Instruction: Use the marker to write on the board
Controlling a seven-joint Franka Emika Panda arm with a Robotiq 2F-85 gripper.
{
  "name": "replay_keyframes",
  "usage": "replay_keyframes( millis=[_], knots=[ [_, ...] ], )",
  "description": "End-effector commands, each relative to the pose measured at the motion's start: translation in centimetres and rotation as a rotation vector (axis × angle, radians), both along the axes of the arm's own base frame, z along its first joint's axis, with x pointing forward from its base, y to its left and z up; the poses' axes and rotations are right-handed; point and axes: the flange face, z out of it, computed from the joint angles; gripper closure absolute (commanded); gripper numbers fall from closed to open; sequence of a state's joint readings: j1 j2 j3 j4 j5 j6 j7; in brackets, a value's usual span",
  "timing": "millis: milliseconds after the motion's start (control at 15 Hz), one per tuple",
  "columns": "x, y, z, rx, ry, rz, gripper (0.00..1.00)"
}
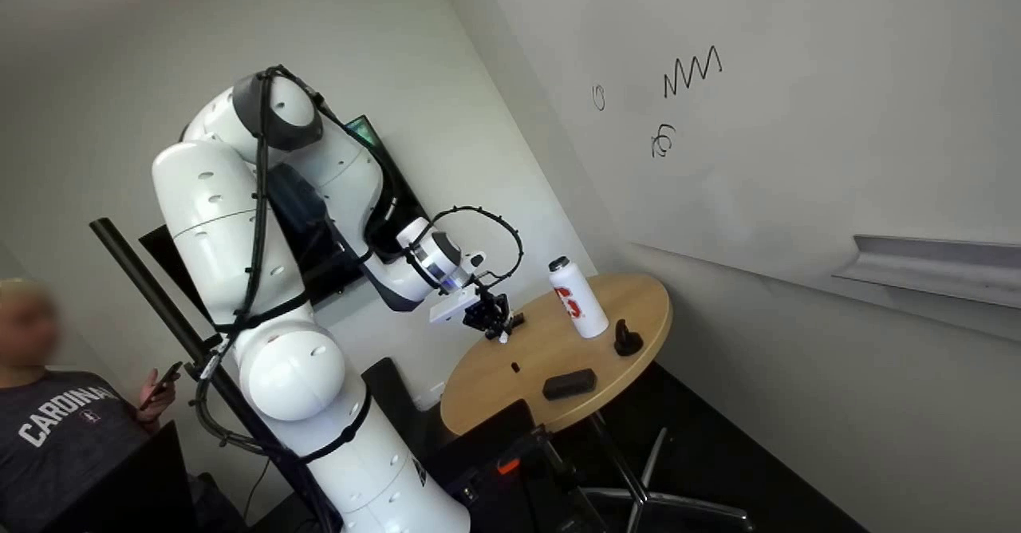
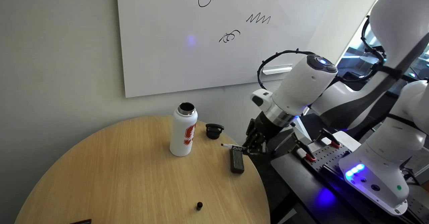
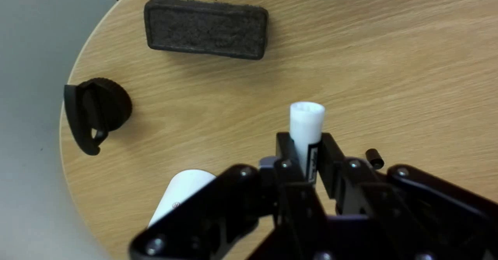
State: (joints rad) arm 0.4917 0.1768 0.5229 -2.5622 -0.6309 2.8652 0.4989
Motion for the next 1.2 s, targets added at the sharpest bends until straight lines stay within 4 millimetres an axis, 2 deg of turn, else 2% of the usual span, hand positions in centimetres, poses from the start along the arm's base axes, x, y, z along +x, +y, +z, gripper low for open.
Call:
replay_keyframes(
  millis=[0,200,467,733,1000,1133],
  knots=[
    [2.4,2.6,-3.6,0.017,0.021,0.013,0.95],
    [4.1,4.6,-6.9,0.010,0.028,0.035,0.95],
    [4.5,6.9,-10.6,0.009,0.070,0.052,0.95],
    [3.9,8.2,-12.8,0.019,0.100,0.059,0.95],
    [3.8,8.7,-14.0,0.045,0.115,0.068,0.95],
    [3.6,8.8,-14.3,0.056,0.126,0.078,0.53]
  ],
)
